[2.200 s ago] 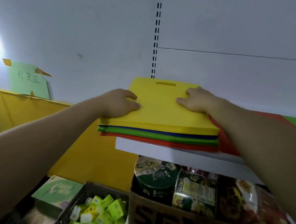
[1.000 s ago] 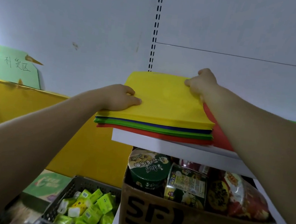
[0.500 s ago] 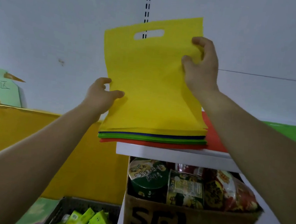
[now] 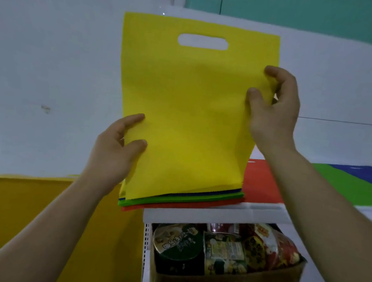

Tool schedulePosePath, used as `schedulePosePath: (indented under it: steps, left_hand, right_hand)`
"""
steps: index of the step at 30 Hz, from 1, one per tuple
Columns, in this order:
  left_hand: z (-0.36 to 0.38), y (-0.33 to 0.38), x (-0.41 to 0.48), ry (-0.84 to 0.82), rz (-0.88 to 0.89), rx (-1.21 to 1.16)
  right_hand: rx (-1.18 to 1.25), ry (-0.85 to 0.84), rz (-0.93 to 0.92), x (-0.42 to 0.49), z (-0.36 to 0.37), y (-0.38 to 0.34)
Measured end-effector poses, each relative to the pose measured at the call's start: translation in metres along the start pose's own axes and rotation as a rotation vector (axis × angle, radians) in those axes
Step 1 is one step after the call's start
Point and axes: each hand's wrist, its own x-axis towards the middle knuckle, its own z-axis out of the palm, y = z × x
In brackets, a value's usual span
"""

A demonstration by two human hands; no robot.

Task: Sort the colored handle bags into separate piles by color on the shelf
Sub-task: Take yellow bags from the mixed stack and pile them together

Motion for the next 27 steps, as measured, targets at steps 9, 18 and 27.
schedulePosePath:
  steps: [9,18,27]
  left_hand:
    - [0.028,0.038,-0.020,-0.098,0.029,-0.072]
    - [0.145,0.063,-0.091,-0.307,-0.058,-0.094]
    - [0.307,0.100,-0.194,-0.607,-0.068,-0.232]
  right_hand:
    - [-0.126,0.023,-0.040,0.006,-0.069,-0.032]
    - [-0.327,0.018,0.088,-0.016,-0.216,-0.026]
    - [-0.641,0.159,0.264,-0.042,-0.439,-0.034]
